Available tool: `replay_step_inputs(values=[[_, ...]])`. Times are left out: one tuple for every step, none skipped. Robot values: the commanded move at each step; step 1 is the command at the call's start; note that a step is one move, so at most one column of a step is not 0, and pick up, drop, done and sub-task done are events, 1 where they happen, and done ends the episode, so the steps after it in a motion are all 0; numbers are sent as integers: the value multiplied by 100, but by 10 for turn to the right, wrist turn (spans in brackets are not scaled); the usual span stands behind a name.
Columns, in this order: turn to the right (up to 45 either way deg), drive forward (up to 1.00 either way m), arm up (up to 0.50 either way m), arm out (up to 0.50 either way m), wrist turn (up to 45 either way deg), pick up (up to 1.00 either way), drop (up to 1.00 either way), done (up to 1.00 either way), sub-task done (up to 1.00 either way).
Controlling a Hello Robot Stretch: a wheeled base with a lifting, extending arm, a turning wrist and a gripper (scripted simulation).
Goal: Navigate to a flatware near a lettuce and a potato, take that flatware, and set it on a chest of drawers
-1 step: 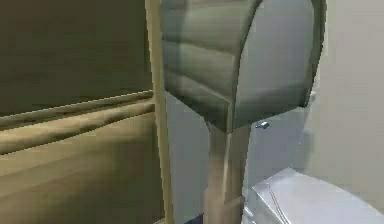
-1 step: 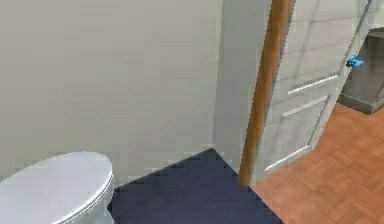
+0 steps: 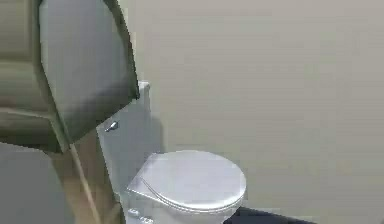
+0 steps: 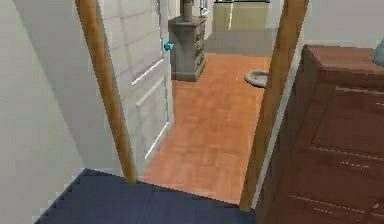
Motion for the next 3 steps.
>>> replay_step_inputs(values=[[450,0,0,0,0,0,0,0,0],[390,0,0,0,0,0,0,0,0],[0,90,0,0,0,0,0,0,0]])
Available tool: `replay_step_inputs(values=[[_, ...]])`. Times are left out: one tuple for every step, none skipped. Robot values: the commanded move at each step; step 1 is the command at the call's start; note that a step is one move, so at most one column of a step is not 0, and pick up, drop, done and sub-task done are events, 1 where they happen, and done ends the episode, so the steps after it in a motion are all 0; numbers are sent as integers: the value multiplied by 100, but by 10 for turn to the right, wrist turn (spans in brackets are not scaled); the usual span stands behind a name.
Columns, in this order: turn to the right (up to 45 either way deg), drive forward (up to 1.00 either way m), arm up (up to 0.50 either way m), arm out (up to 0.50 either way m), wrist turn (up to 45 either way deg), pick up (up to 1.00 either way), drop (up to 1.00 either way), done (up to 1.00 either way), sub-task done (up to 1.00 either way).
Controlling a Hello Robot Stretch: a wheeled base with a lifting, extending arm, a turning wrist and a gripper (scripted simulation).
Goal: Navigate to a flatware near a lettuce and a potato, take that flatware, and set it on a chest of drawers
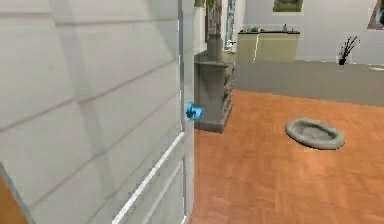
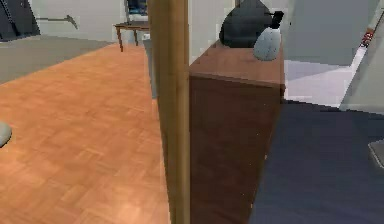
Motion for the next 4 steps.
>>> replay_step_inputs(values=[[270,0,0,0,0,0,0,0,0],[0,5,0,0,0,0,0,0,0],[-90,0,0,0,0,0,0,0,0],[0,100,0,0,0,0,0,0,0]])
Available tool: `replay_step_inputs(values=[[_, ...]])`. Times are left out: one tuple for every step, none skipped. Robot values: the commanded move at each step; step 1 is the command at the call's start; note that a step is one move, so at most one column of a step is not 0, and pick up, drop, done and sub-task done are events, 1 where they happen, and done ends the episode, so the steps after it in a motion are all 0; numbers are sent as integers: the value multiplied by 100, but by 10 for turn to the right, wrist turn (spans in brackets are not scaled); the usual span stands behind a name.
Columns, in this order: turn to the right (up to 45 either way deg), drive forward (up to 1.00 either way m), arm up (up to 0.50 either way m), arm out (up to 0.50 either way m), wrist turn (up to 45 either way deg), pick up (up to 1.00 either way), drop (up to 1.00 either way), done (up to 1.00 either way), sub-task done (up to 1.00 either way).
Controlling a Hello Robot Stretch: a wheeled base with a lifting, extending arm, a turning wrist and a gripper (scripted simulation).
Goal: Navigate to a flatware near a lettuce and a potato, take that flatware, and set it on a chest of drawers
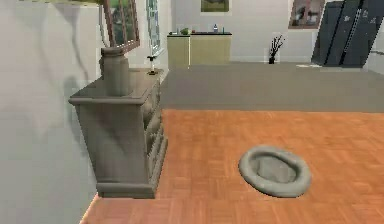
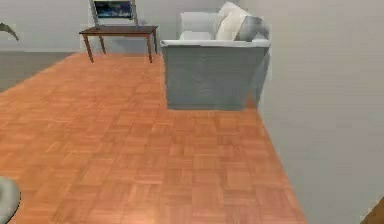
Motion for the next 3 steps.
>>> replay_step_inputs(values=[[0,100,0,0,0,0,0,0,0],[-120,0,0,0,0,0,0,0,0],[0,25,0,0,0,0,0,0,0]])
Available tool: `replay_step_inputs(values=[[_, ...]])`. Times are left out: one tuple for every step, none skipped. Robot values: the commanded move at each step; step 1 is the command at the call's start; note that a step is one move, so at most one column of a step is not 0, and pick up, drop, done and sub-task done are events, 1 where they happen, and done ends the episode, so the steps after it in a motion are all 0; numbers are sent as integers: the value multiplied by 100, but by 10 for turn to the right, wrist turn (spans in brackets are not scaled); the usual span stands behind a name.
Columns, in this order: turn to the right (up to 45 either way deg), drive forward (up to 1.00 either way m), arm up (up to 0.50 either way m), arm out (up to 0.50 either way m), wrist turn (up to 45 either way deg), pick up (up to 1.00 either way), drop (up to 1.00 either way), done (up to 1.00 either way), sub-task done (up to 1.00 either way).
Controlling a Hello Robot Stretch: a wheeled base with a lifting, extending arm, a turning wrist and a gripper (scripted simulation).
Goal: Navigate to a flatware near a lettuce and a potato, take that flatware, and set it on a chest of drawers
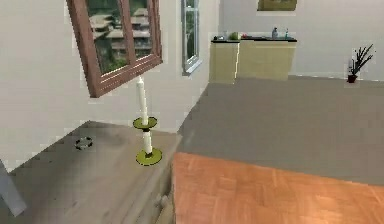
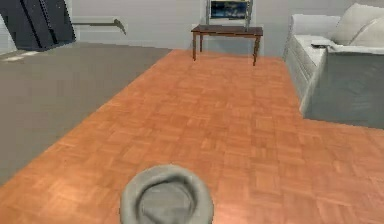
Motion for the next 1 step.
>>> replay_step_inputs(values=[[120,0,0,0,0,0,0,0,0]])
